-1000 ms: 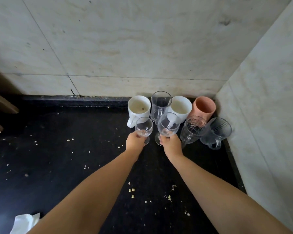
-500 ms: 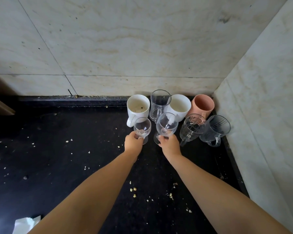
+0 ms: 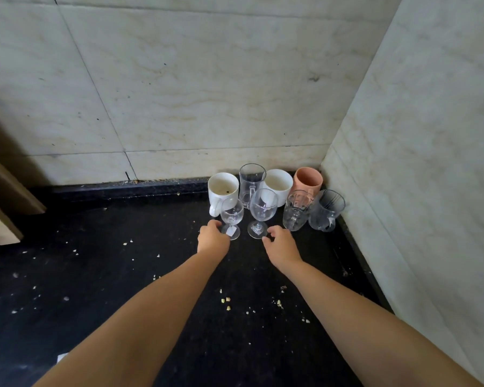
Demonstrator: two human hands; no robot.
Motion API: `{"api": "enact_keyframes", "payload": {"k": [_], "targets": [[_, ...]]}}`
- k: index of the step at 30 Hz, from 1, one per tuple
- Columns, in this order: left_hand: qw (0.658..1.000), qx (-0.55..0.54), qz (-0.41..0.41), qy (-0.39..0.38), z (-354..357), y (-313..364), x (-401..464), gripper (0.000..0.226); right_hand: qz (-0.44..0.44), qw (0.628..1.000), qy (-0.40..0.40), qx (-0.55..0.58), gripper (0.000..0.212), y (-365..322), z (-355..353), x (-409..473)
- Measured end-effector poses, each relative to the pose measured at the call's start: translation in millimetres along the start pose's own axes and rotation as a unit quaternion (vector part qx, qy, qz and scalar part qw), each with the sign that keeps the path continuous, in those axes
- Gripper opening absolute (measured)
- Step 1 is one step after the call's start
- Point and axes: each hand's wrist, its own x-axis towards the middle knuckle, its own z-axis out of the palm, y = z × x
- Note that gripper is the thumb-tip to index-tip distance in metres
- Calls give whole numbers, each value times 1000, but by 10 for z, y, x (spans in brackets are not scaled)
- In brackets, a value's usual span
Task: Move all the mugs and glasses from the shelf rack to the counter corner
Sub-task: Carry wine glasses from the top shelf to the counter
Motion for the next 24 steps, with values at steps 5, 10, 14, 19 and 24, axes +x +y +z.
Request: {"api": "enact_keyframes", "payload": {"k": [5,10,14,19,24], "targets": [[974,199,106,17,-174,-43,-358,40,-148,959,2,-241,39,-175,-149,-310],[949,280,136,48,-498,-119,-696,40,-243,904,-21,-351,38,-366,-224,-524],[952,275,88,101,-775,-333,-1110,40,-316,876,-32,-363,38,-568,-188,-688],[959,225,-20,170,-921,-871,-1870,39,-422,825,-67,-369,37,-776,42,-1153],[949,180,-113,232,-945,-1474,-2730,38,-516,754,-125,-385,38,-901,512,-1859]]}}
